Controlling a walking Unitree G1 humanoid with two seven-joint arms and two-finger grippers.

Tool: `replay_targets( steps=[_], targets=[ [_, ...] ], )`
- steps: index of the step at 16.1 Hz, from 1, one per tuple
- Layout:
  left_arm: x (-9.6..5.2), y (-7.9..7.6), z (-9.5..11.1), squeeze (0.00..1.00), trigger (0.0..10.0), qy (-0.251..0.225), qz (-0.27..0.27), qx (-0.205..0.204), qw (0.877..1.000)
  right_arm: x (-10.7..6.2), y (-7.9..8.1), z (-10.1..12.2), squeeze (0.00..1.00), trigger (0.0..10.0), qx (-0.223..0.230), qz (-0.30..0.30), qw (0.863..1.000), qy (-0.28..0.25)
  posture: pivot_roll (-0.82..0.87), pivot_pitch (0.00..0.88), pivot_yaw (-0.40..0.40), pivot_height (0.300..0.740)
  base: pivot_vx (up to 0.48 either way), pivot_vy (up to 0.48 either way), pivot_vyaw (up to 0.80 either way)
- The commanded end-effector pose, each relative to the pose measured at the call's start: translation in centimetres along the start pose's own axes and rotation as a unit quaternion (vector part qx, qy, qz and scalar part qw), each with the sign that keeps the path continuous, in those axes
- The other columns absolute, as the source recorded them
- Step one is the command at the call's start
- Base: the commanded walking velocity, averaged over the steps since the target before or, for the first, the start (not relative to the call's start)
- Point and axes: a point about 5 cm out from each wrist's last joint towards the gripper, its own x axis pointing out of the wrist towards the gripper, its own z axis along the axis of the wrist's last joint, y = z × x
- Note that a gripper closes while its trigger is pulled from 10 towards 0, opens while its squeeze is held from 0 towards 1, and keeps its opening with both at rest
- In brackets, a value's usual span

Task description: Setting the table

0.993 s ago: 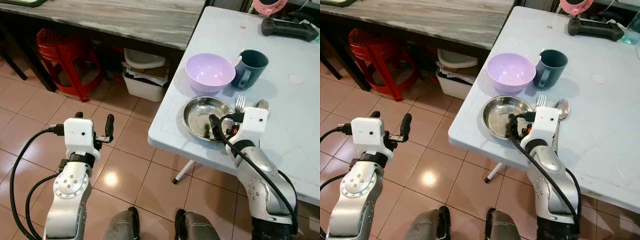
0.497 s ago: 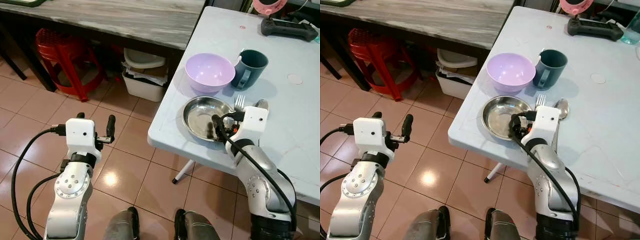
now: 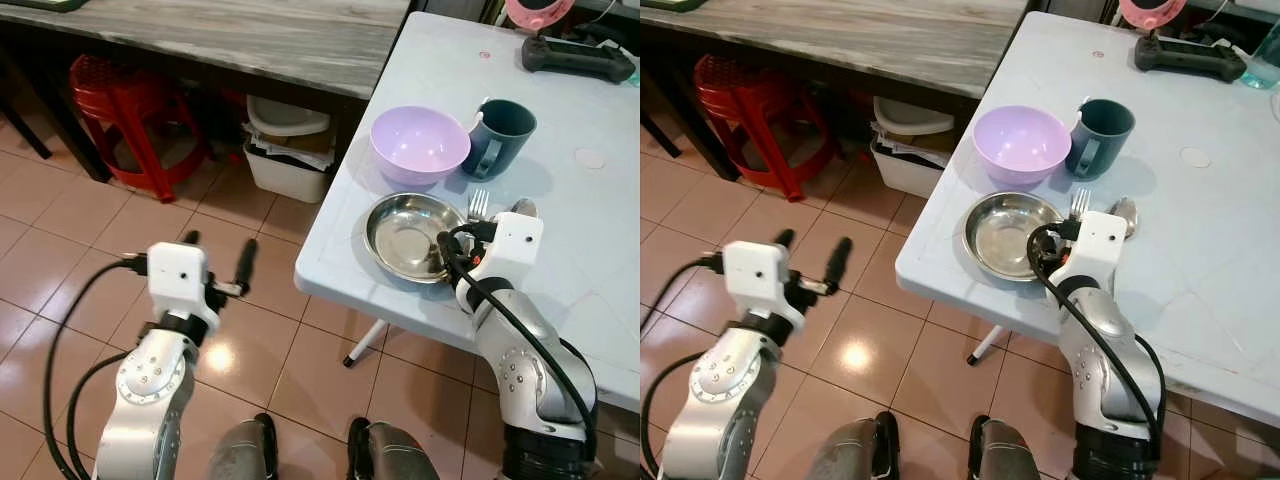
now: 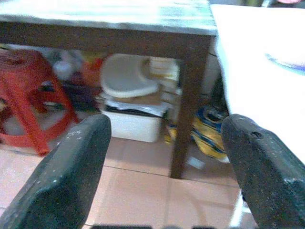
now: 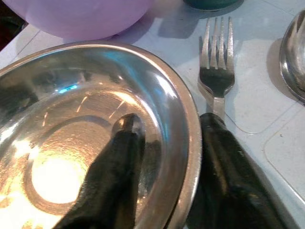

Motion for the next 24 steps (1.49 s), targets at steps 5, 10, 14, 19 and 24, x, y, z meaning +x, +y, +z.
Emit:
replay_targets(
  steps=[5,10,14,19,24],
  targets=[
    [-0.6,-0.4,0.3,0.0,10.0,-0.004,-0.04,-0.031,0.999,0.1,-1.3,-2.5,0.0,0.0,0.001,-0.046,0.996,0.079,0.01,0.211,-0.005,0.74,0.0,0.0,0.0],
    [-0.4,0.0,-0.2,0.0,10.0,0.008,-0.006,-0.034,0.999,0.1,-1.2,-2.4,0.0,0.0,0.012,-0.044,0.995,0.085,0.0,0.212,-0.018,0.74,0.0,0.0,0.0],
    [-0.1,1.1,-0.9,0.0,10.0,0.027,0.035,-0.005,0.999,0.5,-0.4,-0.5,0.0,0.0,0.013,-0.019,0.998,0.051,-0.01,0.19,-0.013,0.74,0.0,0.12,0.0],
    [1.3,2.0,-0.6,0.0,10.0,0.011,0.082,0.04,0.996,1.4,0.1,2.3,0.0,0.0,-0.067,0.008,0.997,-0.022,-0.01,0.133,0.003,0.74,0.0,0.48,0.0],
    [2.0,2.6,-0.7,0.0,10.0,0.002,0.094,0.045,0.995,2.5,0.5,3.3,0.0,0.0,-0.093,0.026,0.993,-0.07,-0.01,0.11,0.017,0.74,0.0,0.467,0.0]
  ],
)
